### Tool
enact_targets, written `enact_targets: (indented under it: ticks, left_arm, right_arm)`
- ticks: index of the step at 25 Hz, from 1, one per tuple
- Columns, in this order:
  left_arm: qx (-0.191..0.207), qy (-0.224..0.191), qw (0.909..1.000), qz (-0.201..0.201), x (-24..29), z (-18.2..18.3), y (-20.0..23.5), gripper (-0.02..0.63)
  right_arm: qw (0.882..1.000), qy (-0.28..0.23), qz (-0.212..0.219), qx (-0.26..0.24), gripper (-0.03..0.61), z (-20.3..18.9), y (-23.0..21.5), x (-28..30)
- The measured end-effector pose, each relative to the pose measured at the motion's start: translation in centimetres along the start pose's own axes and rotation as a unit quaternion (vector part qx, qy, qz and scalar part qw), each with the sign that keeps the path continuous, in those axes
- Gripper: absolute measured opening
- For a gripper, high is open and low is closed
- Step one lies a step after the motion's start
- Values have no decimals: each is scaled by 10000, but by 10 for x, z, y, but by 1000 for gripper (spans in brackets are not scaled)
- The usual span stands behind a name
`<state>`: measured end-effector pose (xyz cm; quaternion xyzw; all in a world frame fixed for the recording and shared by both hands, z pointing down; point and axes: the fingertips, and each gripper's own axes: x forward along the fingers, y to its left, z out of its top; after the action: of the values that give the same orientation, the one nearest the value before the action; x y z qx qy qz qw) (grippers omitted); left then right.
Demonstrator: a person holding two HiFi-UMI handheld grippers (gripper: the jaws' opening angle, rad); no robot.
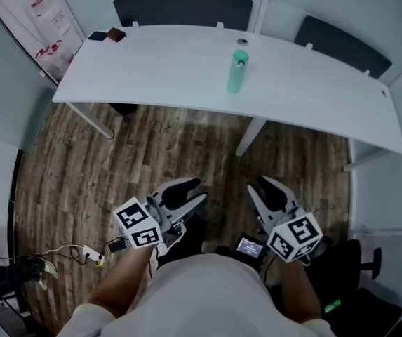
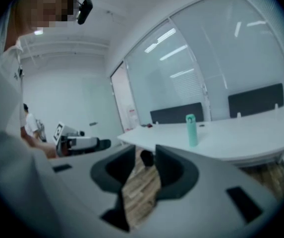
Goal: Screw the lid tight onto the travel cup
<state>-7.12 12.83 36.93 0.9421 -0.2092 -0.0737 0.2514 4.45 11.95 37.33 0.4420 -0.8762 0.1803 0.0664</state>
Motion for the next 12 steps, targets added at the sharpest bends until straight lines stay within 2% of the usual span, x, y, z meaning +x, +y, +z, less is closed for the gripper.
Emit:
enact_targets:
  ticks: [7,12]
  left_arm:
    - [42,187,9995,-252,9,32,61,184]
    - [65,214,9993,-301,16,46,87,193]
  right_arm:
    - [9992,-1,-400,58,129,19,-19,53]
    - [9989,35,-470,22,133,30,-27,78]
